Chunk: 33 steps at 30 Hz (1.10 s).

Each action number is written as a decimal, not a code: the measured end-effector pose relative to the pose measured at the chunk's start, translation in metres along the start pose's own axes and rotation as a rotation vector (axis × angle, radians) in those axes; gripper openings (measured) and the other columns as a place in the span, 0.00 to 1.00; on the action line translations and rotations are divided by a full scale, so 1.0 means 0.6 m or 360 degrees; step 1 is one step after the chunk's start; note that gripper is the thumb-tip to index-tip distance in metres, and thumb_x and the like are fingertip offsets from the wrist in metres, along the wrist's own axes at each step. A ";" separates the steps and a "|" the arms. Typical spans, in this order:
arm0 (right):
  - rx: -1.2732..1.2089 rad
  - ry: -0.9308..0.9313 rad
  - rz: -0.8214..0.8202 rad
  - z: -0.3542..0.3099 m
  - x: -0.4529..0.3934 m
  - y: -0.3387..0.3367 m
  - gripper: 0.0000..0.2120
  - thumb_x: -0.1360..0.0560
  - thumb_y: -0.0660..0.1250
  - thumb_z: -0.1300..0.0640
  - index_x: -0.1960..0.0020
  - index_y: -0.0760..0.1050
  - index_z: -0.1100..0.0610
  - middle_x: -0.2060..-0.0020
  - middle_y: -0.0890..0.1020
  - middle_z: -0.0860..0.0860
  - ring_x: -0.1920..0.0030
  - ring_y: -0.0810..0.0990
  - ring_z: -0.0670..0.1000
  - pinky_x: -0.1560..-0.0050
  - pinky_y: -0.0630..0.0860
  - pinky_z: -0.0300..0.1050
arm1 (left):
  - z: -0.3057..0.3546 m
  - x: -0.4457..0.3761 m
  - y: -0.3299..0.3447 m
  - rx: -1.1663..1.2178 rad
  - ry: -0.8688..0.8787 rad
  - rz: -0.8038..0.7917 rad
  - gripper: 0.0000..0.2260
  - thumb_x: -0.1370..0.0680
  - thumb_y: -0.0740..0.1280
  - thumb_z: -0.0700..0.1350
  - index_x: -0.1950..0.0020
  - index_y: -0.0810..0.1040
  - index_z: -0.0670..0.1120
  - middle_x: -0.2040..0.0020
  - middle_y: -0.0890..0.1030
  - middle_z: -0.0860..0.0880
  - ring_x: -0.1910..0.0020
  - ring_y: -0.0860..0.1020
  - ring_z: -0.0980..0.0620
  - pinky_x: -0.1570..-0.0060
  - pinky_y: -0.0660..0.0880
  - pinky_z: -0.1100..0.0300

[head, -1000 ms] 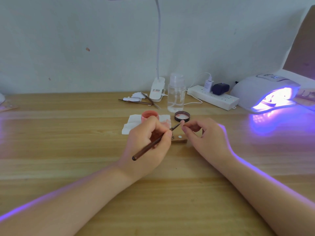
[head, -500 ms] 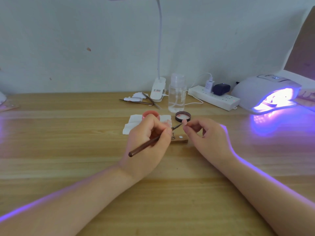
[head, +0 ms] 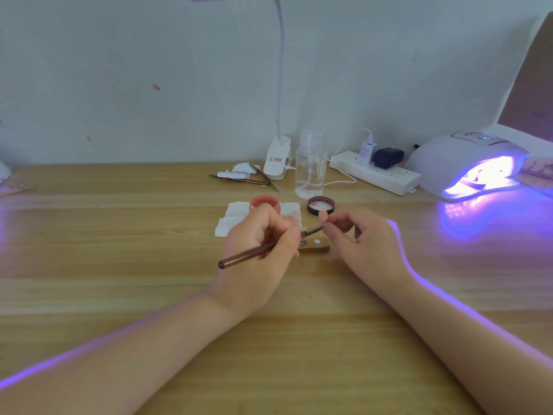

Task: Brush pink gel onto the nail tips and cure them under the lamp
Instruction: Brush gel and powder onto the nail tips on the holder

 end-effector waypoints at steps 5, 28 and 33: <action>-0.0021 0.0012 0.0018 0.002 0.001 0.002 0.07 0.26 0.71 0.54 0.61 0.82 0.54 0.71 0.76 0.43 0.67 0.72 0.34 0.66 0.65 0.25 | -0.007 -0.005 -0.003 0.0020 -0.0069 0.0107 0.11 0.23 0.67 0.43 0.62 0.75 0.56 0.64 0.81 0.57 0.51 0.79 0.51 0.53 0.76 0.64; 0.0104 -0.0021 0.0013 0.002 -0.002 0.001 0.02 0.29 0.73 0.58 0.57 0.83 0.54 0.64 0.80 0.43 0.56 0.73 0.36 0.59 0.63 0.22 | -0.010 -0.004 -0.002 -0.0143 0.0072 -0.0028 0.06 0.26 0.69 0.31 0.59 0.77 0.40 0.61 0.82 0.58 0.51 0.77 0.72 0.53 0.70 0.77; 0.0125 -0.0017 0.0020 0.000 0.000 0.000 0.01 0.28 0.73 0.59 0.58 0.83 0.54 0.65 0.80 0.45 0.58 0.73 0.41 0.60 0.64 0.23 | 0.005 -0.001 -0.001 -0.0237 0.0143 -0.0052 0.11 0.27 0.67 0.27 0.64 0.73 0.41 0.71 0.74 0.51 0.68 0.75 0.68 0.52 0.68 0.80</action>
Point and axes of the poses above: each hand's wrist, its own x-axis away from the middle knuckle, its own y-axis out of the palm, z = x × y, the point moved 3 cm from there along -x, towards the middle knuckle
